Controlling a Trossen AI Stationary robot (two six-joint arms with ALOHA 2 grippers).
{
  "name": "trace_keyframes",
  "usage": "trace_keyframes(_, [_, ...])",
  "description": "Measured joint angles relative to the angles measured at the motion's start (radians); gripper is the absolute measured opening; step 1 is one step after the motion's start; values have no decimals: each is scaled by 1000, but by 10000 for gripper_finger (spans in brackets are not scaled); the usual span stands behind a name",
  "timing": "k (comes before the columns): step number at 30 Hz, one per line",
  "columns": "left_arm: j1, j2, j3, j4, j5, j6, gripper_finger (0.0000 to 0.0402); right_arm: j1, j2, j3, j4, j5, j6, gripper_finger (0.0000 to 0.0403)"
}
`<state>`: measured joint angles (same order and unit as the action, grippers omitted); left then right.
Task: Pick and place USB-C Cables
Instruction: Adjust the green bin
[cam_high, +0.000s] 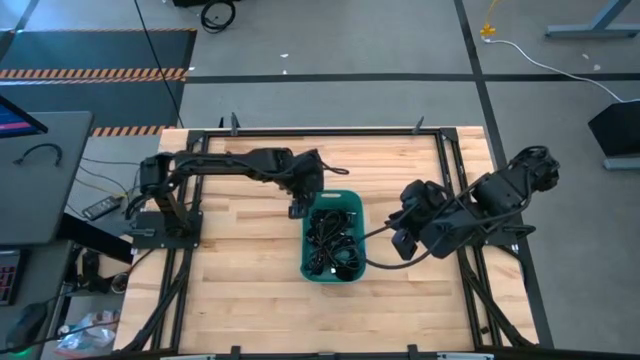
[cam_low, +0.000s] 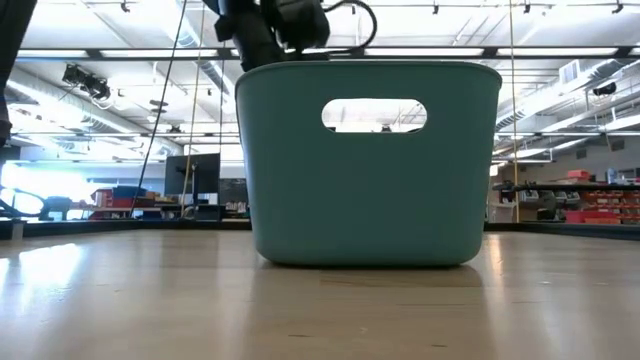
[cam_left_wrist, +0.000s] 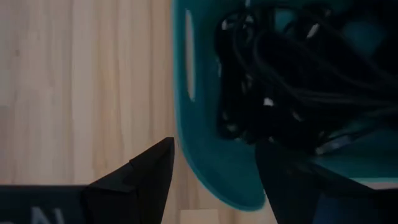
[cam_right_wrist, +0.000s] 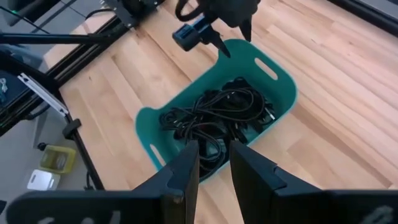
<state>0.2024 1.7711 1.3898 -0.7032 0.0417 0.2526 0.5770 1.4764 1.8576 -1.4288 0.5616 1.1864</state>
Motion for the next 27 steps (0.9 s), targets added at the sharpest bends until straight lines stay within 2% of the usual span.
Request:
trace_keyframes(3, [1,-2,1,33,-44,-17,222,6,9,-1,0,18,0,96])
trace_keyframes(5, [8,-2,2,27,-66,-41,199,7,11,-1,1,21,-1,96])
trace_keyframes(8, [15,-2,1,15,-89,-82,139,9,11,-1,8,26,-2,96])
trace_keyframes(12, [13,-3,1,-32,-105,-115,32,15,11,-1,7,33,-4,96])
trace_keyframes(13, [13,-4,2,-40,-101,-123,18,17,11,-1,7,34,-7,96])
trace_keyframes(22, [7,-7,3,-97,-149,-296,6,38,11,-1,0,37,-11,96])
trace_keyframes(27, [7,-6,1,-52,-156,-331,5,45,11,-1,-4,2,15,96])
